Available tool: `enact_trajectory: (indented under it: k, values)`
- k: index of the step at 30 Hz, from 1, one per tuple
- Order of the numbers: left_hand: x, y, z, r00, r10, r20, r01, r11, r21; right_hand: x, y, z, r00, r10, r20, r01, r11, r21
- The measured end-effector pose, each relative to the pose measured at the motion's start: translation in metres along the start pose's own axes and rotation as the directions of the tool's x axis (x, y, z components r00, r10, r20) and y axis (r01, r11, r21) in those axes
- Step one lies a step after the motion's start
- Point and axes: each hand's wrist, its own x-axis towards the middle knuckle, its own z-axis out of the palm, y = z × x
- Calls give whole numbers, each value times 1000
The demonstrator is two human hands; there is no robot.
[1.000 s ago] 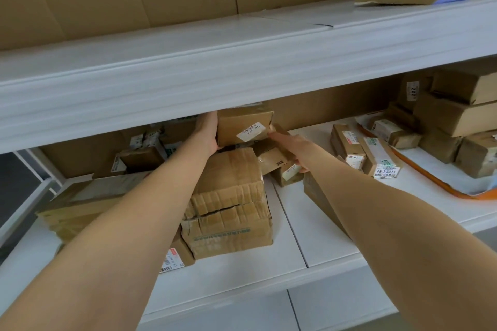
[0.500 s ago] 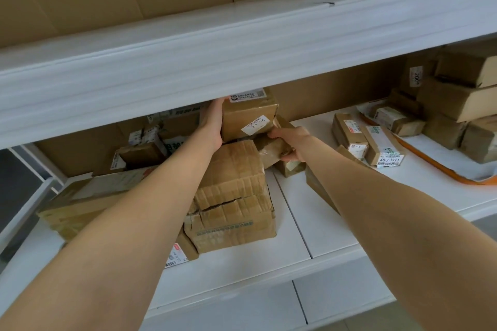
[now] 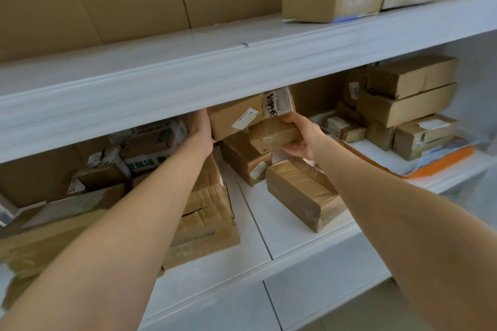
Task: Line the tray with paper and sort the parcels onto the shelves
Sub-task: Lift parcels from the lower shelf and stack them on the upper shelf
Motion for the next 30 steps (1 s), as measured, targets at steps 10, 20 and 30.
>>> enact_trajectory:
  k: [10,20,30]
  values:
    - [-67,-31,68,999,-28,47,24,996,81,-46,-7,-109,996,41,-84,-46,997,-63]
    - [-147,-63,129,997,-55,52,45,984,175,-109,-31,-224,999,-9,-39,6,997,-73]
    - [-200,-77,152,944,-221,247,109,911,399,-156,-35,-291,999,-5,34,5,1000,17]
